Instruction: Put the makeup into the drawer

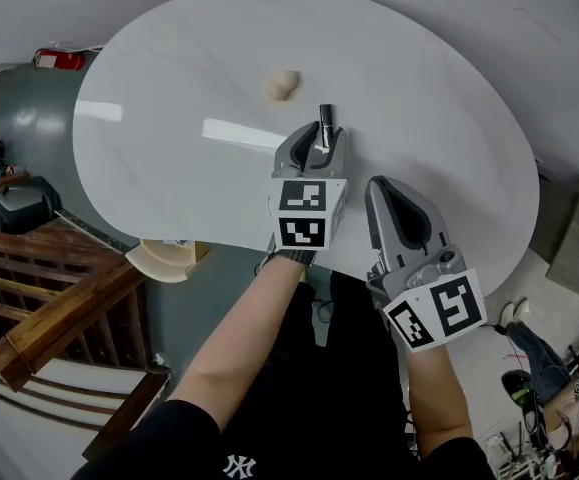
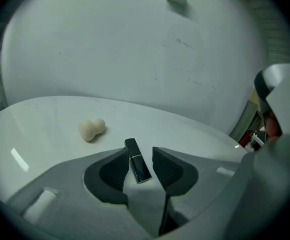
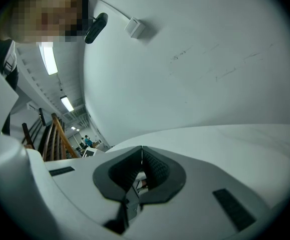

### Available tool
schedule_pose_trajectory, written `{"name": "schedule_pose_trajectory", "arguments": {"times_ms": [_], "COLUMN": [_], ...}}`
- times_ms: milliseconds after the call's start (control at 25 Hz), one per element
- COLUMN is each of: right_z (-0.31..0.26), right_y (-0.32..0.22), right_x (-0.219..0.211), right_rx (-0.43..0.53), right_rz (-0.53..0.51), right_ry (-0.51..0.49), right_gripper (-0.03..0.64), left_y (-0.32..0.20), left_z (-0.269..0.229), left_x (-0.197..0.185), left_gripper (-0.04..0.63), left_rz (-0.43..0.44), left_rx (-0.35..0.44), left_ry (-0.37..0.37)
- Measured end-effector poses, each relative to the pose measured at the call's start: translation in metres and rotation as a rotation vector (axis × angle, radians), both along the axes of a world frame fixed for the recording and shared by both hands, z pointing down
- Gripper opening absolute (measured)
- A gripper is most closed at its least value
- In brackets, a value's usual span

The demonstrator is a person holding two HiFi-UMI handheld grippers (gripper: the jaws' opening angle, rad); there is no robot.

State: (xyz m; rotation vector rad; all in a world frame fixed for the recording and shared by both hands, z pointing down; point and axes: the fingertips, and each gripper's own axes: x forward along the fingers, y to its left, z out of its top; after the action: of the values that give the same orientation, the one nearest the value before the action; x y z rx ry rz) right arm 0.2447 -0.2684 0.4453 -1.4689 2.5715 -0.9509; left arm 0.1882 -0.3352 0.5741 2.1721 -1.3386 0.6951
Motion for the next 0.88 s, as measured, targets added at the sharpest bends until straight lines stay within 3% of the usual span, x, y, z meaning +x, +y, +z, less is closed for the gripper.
{"name": "schedule_pose_trajectory", "arguments": {"times_ms": [600,880], "right_z": [0.011,0.012], "right_y": [0.002,0.006], "right_x": [-0.002,-0.001], "right_rx": [-0.031,-0.034], "right_rz": [0.005,0.010], "right_ry": [-0.006,-0.004], "right_gripper": [0.015,0.015], "left_y": [-0.005,-0.005], "left_z": [0.020,0.019], "left_x": [-0.008,-0.010], "left_gripper": [0.121,0.104], "left_rz": [-0.041,-0.051], "left_rx": [-0.038,-0.033], "left_ry": [-0.120,-0.117]}}
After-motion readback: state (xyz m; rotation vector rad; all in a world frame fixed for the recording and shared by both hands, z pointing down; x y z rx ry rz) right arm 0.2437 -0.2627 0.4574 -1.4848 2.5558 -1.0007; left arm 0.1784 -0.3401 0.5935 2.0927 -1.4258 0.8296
